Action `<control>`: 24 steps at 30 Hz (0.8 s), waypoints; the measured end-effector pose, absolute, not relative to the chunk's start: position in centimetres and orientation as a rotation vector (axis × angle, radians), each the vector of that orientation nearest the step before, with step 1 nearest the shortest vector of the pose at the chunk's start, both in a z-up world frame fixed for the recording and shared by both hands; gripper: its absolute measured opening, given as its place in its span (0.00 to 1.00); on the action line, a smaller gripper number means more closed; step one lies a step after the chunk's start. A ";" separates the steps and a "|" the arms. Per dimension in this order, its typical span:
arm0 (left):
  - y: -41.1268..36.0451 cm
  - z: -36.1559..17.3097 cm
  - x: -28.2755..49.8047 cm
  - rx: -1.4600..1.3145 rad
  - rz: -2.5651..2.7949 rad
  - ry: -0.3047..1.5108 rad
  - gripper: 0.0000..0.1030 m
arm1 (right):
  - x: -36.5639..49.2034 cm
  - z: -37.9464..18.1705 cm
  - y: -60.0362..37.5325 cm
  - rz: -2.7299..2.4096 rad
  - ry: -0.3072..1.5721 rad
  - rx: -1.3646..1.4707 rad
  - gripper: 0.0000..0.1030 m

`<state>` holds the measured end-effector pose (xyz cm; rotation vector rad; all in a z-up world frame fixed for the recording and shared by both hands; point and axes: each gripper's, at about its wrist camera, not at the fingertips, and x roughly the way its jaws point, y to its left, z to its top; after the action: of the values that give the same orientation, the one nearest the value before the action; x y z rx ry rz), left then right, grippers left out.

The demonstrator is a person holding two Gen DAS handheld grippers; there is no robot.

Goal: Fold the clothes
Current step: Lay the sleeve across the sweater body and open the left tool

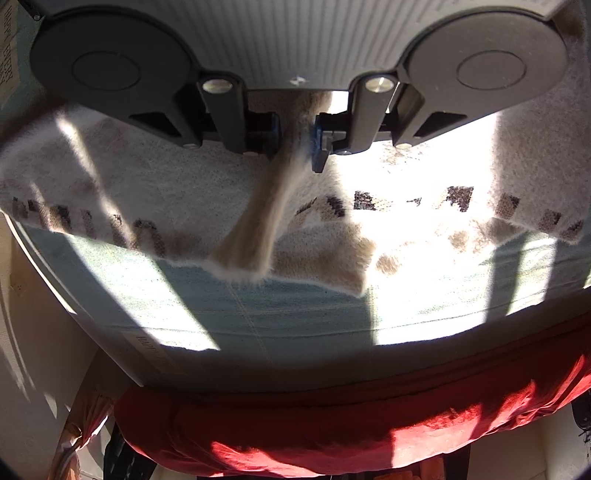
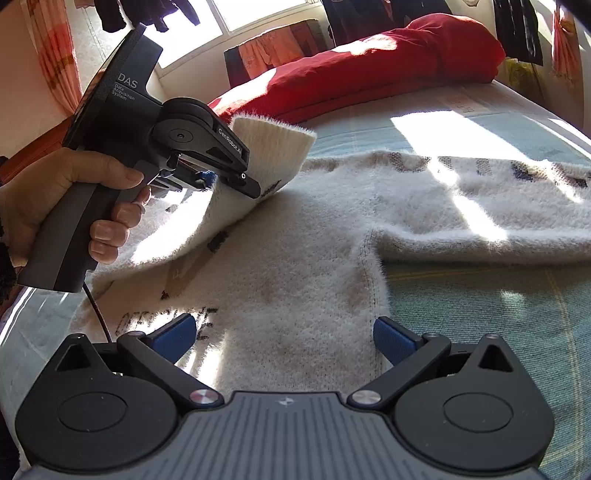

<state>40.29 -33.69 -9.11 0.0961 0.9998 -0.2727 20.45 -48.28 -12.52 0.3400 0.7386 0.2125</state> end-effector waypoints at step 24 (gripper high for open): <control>-17.6 -2.5 34.5 0.209 -0.155 0.860 0.46 | 22.8 -14.1 -47.7 0.128 0.805 0.317 1.00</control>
<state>34.48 -17.62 -2.53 0.2095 0.8602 -0.1548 22.83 -47.71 -14.11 0.3172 0.8046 0.1280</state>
